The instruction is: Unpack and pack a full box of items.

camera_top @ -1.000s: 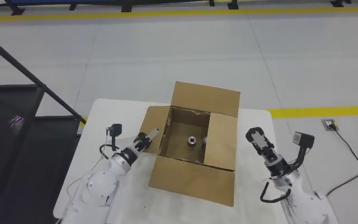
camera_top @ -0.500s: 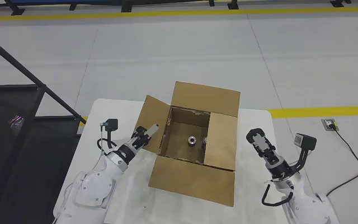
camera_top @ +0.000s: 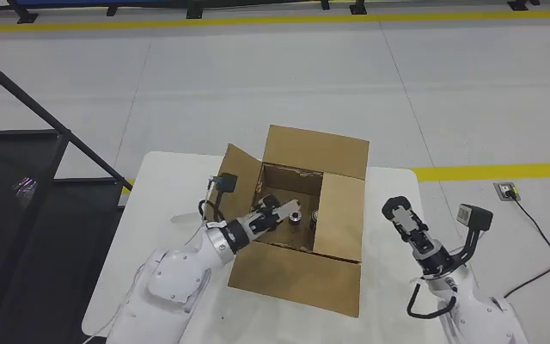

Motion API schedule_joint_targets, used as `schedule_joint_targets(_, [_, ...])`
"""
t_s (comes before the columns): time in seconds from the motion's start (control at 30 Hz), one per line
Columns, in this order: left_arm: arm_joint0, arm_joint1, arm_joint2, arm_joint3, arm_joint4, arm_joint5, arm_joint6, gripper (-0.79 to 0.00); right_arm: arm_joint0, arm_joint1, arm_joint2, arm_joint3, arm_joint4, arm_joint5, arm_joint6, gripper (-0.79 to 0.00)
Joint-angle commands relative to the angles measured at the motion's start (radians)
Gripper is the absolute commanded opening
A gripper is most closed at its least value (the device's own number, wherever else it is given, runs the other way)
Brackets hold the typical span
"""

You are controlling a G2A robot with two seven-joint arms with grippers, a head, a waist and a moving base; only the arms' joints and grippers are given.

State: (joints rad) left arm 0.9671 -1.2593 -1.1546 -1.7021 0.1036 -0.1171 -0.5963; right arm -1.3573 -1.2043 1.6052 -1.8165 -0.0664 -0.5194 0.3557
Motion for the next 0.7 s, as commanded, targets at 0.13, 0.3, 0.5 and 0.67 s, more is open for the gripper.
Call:
schedule_joint_targets(0.13, [-0.137, -0.037, 0.139, 0.19, -0.106, 0.024, -0.036, 0.0, -0.012, 0.003, 0.005, -0.01, -0.02, -0.017, 0.025, 0.0])
schedule_joint_targets(0.3, [-0.137, -0.037, 0.139, 0.19, -0.106, 0.024, -0.036, 0.0, -0.012, 0.003, 0.005, -0.01, -0.02, -0.017, 0.025, 0.0])
schedule_joint_targets(0.5, [-0.129, -0.037, 0.155, 0.199, -0.076, 0.039, -0.043, 0.0, -0.008, 0.003, 0.001, -0.005, -0.018, 0.013, 0.01, 0.0])
schedule_joint_targets(0.67, [-0.164, -0.048, 0.198, 0.276, -0.045, 0.052, -0.052, 0.0, -0.002, 0.005, 0.015, 0.018, 0.015, 0.029, 0.004, 0.0])
